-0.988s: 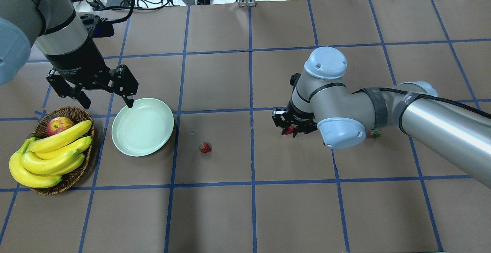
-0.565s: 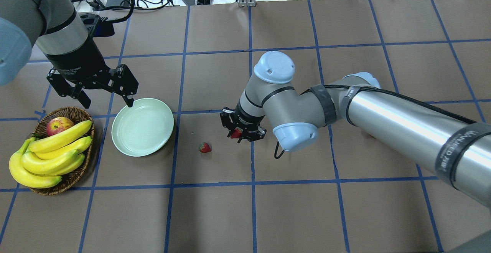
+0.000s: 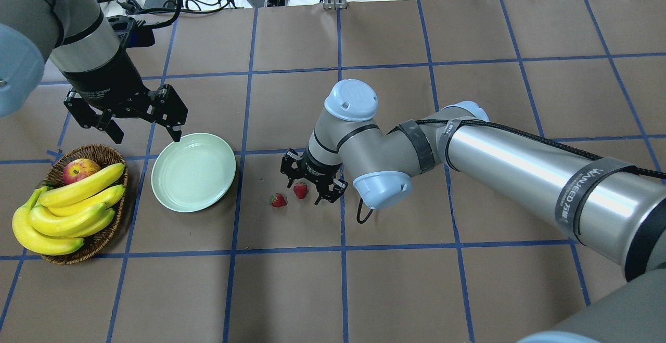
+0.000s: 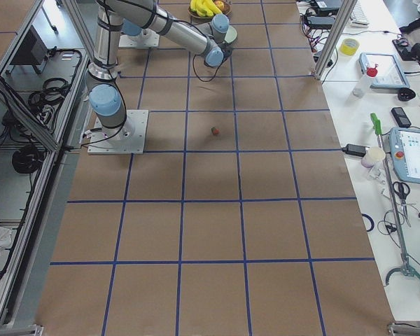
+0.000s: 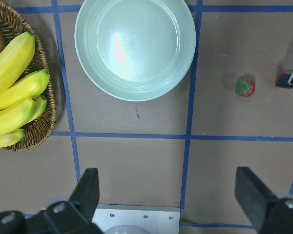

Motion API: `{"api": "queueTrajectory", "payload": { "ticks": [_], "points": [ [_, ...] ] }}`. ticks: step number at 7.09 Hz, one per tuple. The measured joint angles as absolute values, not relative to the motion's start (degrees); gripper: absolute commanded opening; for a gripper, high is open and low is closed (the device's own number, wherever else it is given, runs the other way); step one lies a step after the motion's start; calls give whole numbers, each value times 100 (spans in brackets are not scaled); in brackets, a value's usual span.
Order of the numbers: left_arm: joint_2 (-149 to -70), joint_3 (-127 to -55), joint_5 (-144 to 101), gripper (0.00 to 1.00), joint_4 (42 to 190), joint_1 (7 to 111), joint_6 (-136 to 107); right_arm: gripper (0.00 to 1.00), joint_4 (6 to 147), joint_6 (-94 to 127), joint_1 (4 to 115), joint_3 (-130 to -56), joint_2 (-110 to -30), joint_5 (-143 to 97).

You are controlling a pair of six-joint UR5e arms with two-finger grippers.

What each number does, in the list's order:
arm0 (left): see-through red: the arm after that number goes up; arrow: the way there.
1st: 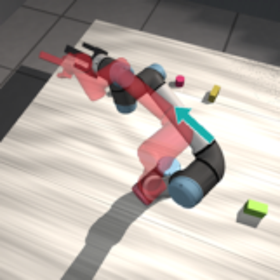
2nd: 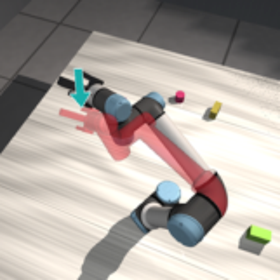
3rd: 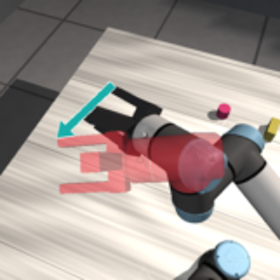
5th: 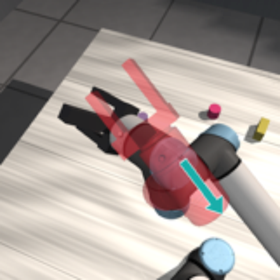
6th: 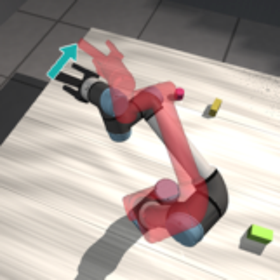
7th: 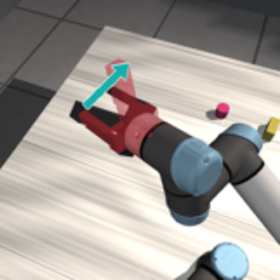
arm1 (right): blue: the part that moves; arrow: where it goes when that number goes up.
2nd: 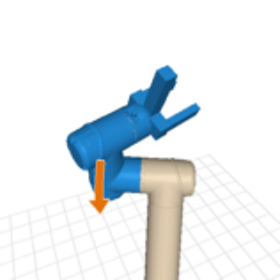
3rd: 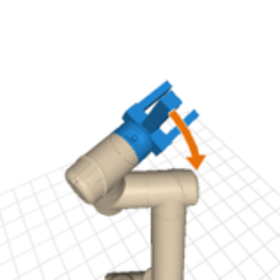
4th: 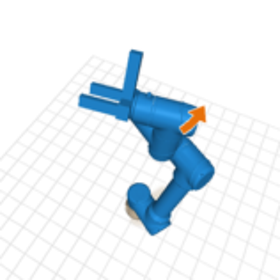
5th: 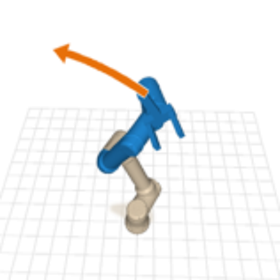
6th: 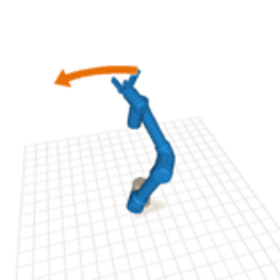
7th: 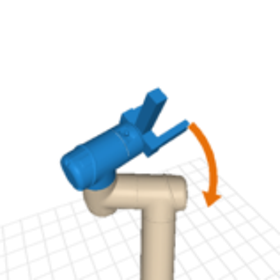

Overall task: Collect all strawberries into plate
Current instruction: 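Carry the strawberry and release it beside the first one, then move the right gripper to the farthest strawberry and grasp it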

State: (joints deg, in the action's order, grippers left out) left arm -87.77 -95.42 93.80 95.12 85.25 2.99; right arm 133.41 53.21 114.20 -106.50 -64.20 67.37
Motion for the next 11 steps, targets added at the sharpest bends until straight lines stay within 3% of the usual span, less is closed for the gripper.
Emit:
{"api": "queueTrajectory", "payload": {
  "ticks": [4,7,11],
  "points": [
    [-8780,-9563,9381,100,9475,8523,299,100,12940,4172,11089,-10605,-7042,8004],
    [-8780,-9564,9380,100,9467,8518,299,100,11963,1578,9801,-10804,-7694,8721],
    [-8792,-9564,9372,100,9417,8528,291,96,12128,-1093,8254,-11556,-7895,9424]
  ]
}}
